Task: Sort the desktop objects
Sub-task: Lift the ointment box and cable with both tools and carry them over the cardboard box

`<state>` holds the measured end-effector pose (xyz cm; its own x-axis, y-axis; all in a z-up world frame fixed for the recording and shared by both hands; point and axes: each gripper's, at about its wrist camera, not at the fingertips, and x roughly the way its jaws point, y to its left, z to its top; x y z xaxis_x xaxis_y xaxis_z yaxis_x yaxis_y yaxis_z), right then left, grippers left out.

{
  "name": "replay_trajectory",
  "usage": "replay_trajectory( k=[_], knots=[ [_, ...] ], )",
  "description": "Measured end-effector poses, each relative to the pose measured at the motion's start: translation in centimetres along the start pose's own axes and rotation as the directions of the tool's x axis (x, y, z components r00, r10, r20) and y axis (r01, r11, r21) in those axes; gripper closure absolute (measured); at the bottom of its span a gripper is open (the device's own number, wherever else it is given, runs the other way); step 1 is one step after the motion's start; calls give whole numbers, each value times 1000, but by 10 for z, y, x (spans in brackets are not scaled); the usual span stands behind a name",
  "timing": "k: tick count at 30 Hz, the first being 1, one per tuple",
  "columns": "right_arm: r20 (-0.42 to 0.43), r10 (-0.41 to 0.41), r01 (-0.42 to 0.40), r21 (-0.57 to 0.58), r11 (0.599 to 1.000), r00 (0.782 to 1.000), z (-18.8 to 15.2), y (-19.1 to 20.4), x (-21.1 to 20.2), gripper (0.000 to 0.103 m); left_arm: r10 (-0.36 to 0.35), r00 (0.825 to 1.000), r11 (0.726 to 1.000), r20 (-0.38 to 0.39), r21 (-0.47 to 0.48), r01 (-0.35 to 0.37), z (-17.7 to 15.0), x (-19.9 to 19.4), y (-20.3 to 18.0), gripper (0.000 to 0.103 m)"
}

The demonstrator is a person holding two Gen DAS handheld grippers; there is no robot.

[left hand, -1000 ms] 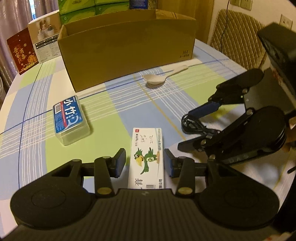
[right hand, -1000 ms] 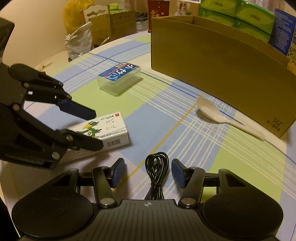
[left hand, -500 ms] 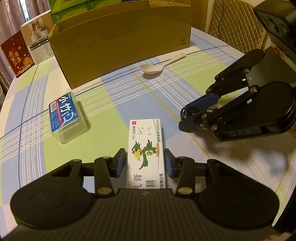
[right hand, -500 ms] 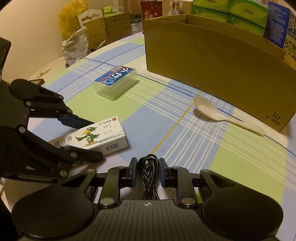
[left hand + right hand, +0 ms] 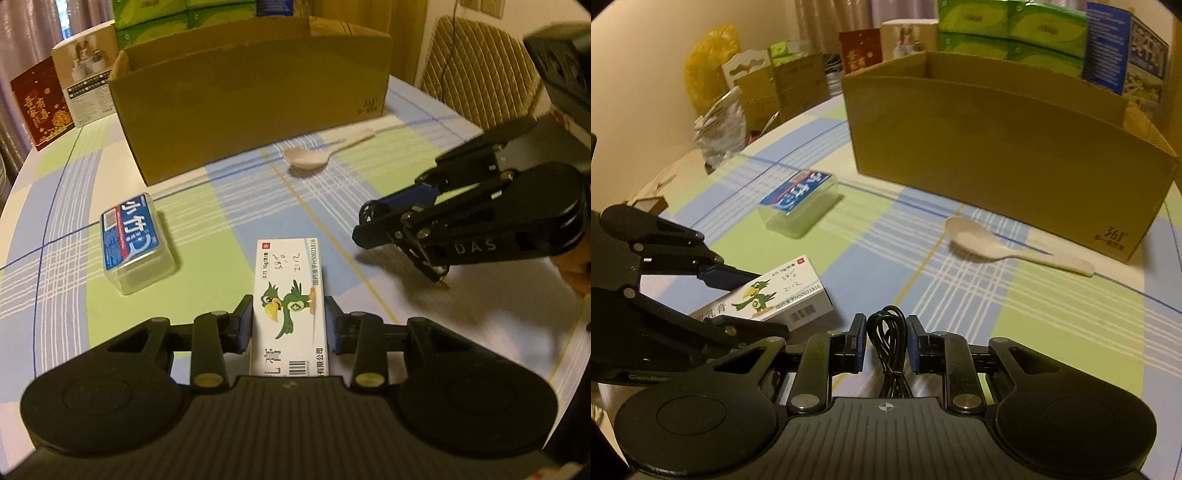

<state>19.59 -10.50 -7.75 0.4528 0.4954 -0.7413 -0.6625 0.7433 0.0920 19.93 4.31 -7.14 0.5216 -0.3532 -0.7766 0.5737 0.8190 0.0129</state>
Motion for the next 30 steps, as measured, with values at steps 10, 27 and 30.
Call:
replay_trajectory(
  k=[10,27,30],
  knots=[
    [38,-39,36,84,996,999,3,-15,-14,95,-2,999,997,39,-72,5,7,-9,2,70],
    [117,-68,50,152,987,991,10,-26,-43,96,33,996,990,79,-137,-22,15,-23,4,70],
    [130,-75,54,156,986,989,11,-27,-51,96,38,996,989,83,-148,-25,18,-27,3,70]
  ],
)
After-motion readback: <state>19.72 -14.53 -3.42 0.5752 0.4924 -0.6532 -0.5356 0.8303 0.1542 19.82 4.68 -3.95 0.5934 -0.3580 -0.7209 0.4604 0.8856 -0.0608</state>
